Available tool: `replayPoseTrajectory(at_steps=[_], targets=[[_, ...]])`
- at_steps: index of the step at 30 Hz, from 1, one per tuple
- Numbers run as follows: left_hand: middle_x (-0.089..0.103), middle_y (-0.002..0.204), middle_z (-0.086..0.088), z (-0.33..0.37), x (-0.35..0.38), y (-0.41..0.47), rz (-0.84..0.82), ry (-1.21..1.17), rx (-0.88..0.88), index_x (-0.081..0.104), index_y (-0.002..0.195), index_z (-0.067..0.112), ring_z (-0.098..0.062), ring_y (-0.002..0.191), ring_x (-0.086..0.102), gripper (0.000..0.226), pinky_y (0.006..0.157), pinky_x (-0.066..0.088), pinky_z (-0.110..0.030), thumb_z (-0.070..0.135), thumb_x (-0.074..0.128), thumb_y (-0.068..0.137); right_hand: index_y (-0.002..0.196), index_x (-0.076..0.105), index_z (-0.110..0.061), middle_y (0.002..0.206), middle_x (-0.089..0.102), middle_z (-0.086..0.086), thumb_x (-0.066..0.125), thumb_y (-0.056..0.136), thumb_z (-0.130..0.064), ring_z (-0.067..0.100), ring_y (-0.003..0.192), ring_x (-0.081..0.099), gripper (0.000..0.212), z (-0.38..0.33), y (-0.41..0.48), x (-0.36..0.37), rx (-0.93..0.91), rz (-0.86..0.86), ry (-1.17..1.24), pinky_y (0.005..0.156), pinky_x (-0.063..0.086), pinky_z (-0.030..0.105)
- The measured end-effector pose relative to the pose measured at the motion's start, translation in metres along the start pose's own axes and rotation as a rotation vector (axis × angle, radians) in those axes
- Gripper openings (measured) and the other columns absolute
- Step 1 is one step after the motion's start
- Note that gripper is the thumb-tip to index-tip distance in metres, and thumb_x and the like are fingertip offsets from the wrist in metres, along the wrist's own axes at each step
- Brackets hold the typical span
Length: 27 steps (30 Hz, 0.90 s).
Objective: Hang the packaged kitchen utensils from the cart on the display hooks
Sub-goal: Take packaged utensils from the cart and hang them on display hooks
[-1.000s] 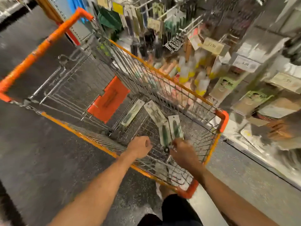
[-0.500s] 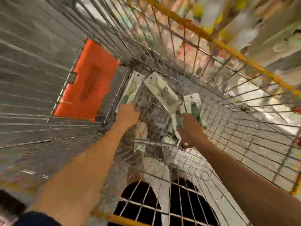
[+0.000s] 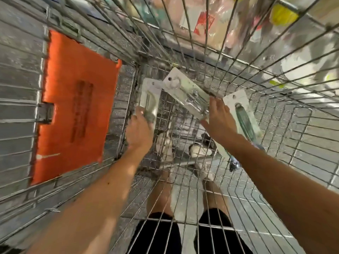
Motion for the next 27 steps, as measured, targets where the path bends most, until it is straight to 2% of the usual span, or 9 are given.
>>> replayPoseTrajectory(at_steps=[3, 8, 9, 11, 13, 15, 18, 22, 27], targets=[[0.060, 0.101, -0.005, -0.005, 0.006, 0.003, -0.046, -0.104, -0.120, 0.047, 0.133, 0.006, -0.022, 0.097, 0.059, 0.040, 0.070, 0.039, -0.024, 0.023, 0.059, 0.099, 0.152, 0.018, -0.010, 0.151, 0.029, 0.018, 0.068, 0.087, -0.043, 0.035, 0.134, 0.036, 0.089, -0.001, 0.008, 0.001, 0.046, 0.023, -0.034, 0.108, 0.040, 0.044], [0.066, 0.101, -0.002, -0.010, 0.007, 0.003, -0.064, -0.431, -0.250, 0.059, 0.105, 0.016, -0.017, 0.091, 0.061, 0.023, 0.080, 0.050, -0.028, 0.024, 0.073, 0.089, 0.143, 0.032, -0.005, 0.143, 0.039, 0.019, 0.066, 0.077, -0.064, 0.034, 0.130, 0.038, 0.095, -0.008, 0.005, 0.010, 0.035, -0.018, -0.126, 0.108, 0.039, 0.046], [0.064, 0.093, 0.003, -0.009, 0.011, 0.000, -0.090, -0.524, -0.291, 0.059, 0.100, 0.018, -0.013, 0.083, 0.060, 0.020, 0.073, 0.049, -0.022, 0.025, 0.073, 0.089, 0.139, 0.035, -0.005, 0.136, 0.046, 0.018, 0.070, 0.074, -0.060, 0.032, 0.124, 0.045, 0.092, -0.010, -0.001, 0.012, 0.039, -0.038, 0.009, 0.103, 0.044, 0.042], [0.062, 0.086, 0.010, 0.002, 0.020, -0.009, -0.171, -0.681, -0.348, 0.059, 0.098, 0.020, -0.005, 0.076, 0.059, 0.019, 0.063, 0.045, -0.014, 0.026, 0.075, 0.087, 0.127, 0.037, -0.007, 0.109, 0.060, 0.006, 0.078, 0.076, -0.041, 0.021, 0.092, 0.062, 0.073, -0.015, -0.019, 0.018, 0.071, -0.134, 0.433, 0.071, 0.055, 0.023], [0.066, 0.092, 0.008, 0.013, 0.031, -0.013, -0.251, -0.829, -0.397, 0.060, 0.104, 0.019, -0.008, 0.083, 0.064, 0.029, 0.072, 0.053, -0.021, 0.027, 0.078, 0.083, 0.120, 0.034, -0.012, 0.096, 0.065, 0.001, 0.080, 0.079, -0.028, 0.011, 0.071, 0.064, 0.064, -0.020, -0.034, 0.025, 0.082, -0.244, 0.654, 0.050, 0.049, 0.011], [0.066, 0.096, 0.006, 0.022, 0.044, -0.012, -0.318, -0.879, -0.411, 0.061, 0.104, 0.019, -0.008, 0.086, 0.064, 0.029, 0.079, 0.054, -0.027, 0.026, 0.079, 0.081, 0.118, 0.035, -0.011, 0.098, 0.066, 0.005, 0.082, 0.078, -0.021, 0.008, 0.070, 0.067, 0.062, -0.020, -0.039, 0.033, 0.083, -0.289, 0.773, 0.052, 0.052, 0.013], [0.066, 0.098, 0.002, 0.034, 0.059, -0.006, -0.416, -0.907, -0.398, 0.063, 0.099, 0.016, -0.009, 0.084, 0.062, 0.018, 0.070, 0.050, -0.024, 0.022, 0.074, 0.086, 0.117, 0.037, -0.010, 0.096, 0.064, 0.002, 0.083, 0.076, -0.011, -0.001, 0.064, 0.067, 0.062, -0.013, -0.041, 0.038, 0.096, -0.312, 0.922, 0.055, 0.052, 0.013], [0.069, 0.095, -0.003, 0.048, 0.064, -0.004, -0.520, -0.965, -0.424, 0.061, 0.088, 0.016, -0.023, 0.092, 0.068, 0.015, 0.083, 0.057, -0.040, 0.009, 0.074, 0.084, 0.118, 0.036, -0.014, 0.104, 0.063, 0.005, 0.084, 0.074, -0.012, 0.013, 0.085, 0.072, 0.066, -0.004, -0.045, 0.035, 0.069, -0.328, 0.986, 0.073, 0.061, 0.027], [0.073, 0.109, -0.016, 0.062, 0.072, -0.006, -0.642, -0.974, -0.409, 0.067, 0.111, 0.005, -0.032, 0.097, 0.071, 0.033, 0.075, 0.062, -0.044, 0.006, 0.078, 0.080, 0.122, 0.033, -0.012, 0.106, 0.064, 0.006, 0.084, 0.075, -0.011, 0.018, 0.089, 0.072, 0.069, 0.005, -0.047, 0.036, 0.069, -0.327, 0.975, 0.079, 0.061, 0.032]])
Point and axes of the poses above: each hand's wrist, its own y-axis towards the middle knuckle, its own x-axis out of the palm, z = x × y, the point moved 9 cm from there along y, towards the middle knuckle
